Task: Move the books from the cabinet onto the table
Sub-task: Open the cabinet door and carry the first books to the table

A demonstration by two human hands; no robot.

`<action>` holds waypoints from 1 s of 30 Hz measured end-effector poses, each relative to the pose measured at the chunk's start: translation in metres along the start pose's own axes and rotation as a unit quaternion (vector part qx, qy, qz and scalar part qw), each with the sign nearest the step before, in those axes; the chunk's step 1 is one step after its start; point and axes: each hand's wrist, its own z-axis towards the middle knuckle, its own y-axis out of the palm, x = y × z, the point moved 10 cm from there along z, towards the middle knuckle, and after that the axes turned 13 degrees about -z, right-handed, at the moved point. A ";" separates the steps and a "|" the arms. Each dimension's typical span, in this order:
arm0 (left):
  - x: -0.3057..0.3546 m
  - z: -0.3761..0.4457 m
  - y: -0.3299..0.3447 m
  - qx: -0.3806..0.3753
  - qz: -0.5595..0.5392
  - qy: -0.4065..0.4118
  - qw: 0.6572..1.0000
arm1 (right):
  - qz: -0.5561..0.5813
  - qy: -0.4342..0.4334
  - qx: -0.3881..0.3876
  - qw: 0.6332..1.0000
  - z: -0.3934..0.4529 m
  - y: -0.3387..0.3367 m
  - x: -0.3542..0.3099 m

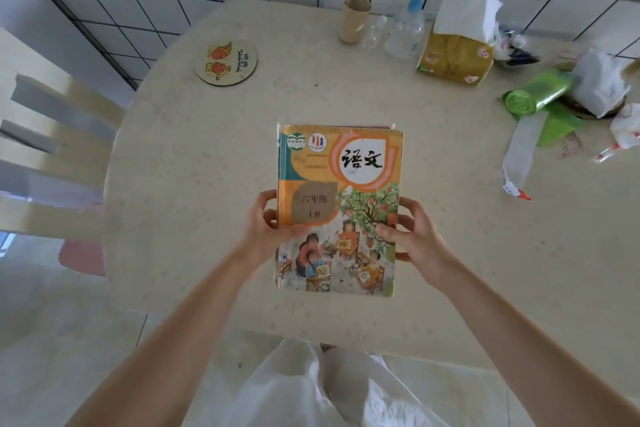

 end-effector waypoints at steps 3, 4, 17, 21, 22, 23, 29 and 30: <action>-0.009 0.021 0.010 -0.011 0.001 -0.078 0.997 | 0.029 0.072 -0.020 0.997 0.022 0.000 0.011; -0.013 0.028 0.012 -0.013 0.005 -0.101 0.995 | 0.034 0.095 -0.025 0.995 0.028 0.000 0.015; -0.025 0.053 0.023 -0.016 0.051 -0.199 0.979 | 0.005 0.175 -0.052 0.983 0.058 0.010 0.038; -0.017 0.059 0.022 -0.003 0.051 -0.185 0.981 | 0.000 0.163 -0.033 0.986 0.066 0.007 0.031; -0.015 0.060 0.022 0.000 0.054 -0.177 0.983 | -0.001 0.161 -0.026 0.987 0.067 0.007 0.029; -0.015 0.062 0.023 0.003 0.057 -0.171 0.984 | -0.004 0.159 -0.021 0.987 0.068 0.007 0.028; -0.010 0.058 0.027 -0.006 0.078 -0.163 0.984 | -0.047 0.116 -0.026 0.992 0.062 0.006 0.023; -0.008 0.057 0.026 -0.006 0.078 -0.162 0.984 | -0.055 0.106 -0.027 0.993 0.060 0.006 0.020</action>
